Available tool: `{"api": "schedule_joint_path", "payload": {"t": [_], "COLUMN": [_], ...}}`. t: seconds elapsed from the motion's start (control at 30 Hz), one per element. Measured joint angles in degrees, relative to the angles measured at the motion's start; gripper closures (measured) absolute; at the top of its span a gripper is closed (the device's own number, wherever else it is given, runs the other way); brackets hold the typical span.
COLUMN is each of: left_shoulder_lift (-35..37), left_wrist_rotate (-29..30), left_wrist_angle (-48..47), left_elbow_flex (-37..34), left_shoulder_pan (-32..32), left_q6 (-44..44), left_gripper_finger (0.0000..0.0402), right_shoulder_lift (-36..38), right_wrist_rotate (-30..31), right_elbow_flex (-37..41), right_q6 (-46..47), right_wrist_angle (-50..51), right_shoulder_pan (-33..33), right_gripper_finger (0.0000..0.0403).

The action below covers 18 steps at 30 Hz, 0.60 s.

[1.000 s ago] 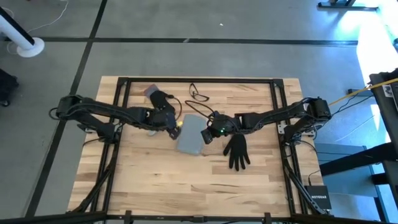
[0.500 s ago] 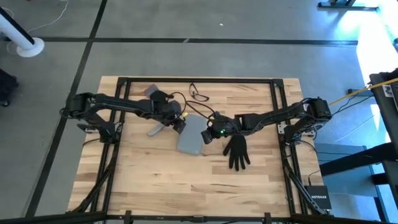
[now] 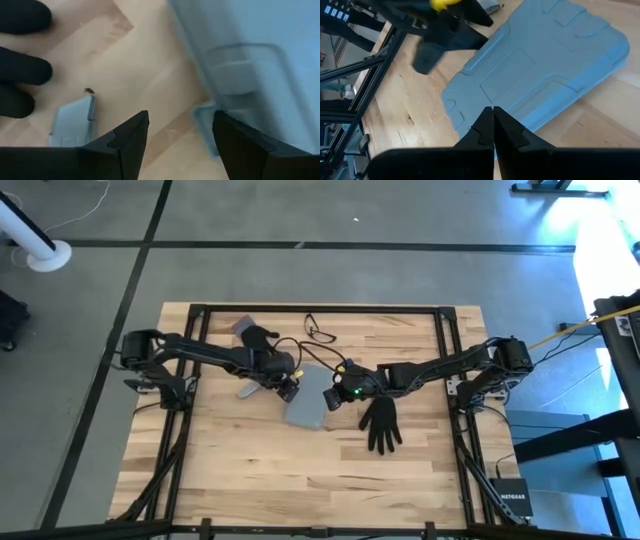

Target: Prefit tool cases

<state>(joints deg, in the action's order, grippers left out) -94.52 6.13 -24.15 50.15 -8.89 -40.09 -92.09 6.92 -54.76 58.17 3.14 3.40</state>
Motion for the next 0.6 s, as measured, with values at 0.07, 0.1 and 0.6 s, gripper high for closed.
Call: {"api": "schedule_joint_path", "payload": {"t": [0.07,0.1,0.6], "left_shoulder_lift": [-1.78,-2.81,-1.07], "left_wrist_rotate": [-0.07,0.07,0.97], "left_wrist_angle": [-0.01,-0.18,-2.34], "left_elbow_flex": [0.02,-0.01,-0.27], "left_shoulder_pan": [0.31,0.57,12.65], "left_q6": [0.57,0.71,-13.77], "left_gripper_finger": [0.0188,0.0188,0.0188], "right_shoulder_lift": [0.0,0.0,0.2], "right_wrist_rotate": [-0.01,-0.06,-3.53], "right_elbow_flex": [0.0,0.0,0.0], "right_q6": [0.04,0.06,-1.91], "right_wrist_angle": [-0.1,-0.09,-0.55], "right_shoulder_pan": [0.0,0.0,0.28], "right_gripper_finger": [0.0403,0.0403,0.0403]}}
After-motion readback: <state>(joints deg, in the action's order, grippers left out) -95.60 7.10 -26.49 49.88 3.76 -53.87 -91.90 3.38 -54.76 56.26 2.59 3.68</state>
